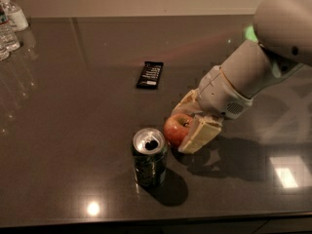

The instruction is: Move apple near green can

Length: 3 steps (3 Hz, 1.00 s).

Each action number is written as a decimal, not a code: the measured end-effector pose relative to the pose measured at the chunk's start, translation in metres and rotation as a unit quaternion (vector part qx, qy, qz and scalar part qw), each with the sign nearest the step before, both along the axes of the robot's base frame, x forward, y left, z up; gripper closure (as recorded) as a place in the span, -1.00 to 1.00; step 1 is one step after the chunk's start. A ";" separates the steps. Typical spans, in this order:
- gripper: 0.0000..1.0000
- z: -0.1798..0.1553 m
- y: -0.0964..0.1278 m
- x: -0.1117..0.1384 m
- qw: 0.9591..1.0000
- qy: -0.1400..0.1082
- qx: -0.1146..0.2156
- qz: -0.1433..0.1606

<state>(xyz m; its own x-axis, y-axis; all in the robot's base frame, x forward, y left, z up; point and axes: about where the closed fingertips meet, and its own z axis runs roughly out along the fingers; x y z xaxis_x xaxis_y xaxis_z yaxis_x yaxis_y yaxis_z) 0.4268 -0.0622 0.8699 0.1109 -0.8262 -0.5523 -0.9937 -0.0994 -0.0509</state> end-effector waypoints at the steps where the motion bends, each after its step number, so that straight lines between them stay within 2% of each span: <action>1: 0.66 -0.004 0.004 -0.009 1.000 -0.003 -0.002 0.005; 3: -0.27 -0.013 0.006 -0.013 1.000 0.000 -0.006 0.003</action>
Offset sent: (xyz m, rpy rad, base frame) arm -0.0151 0.0046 -0.0159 -0.0131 0.0036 0.0066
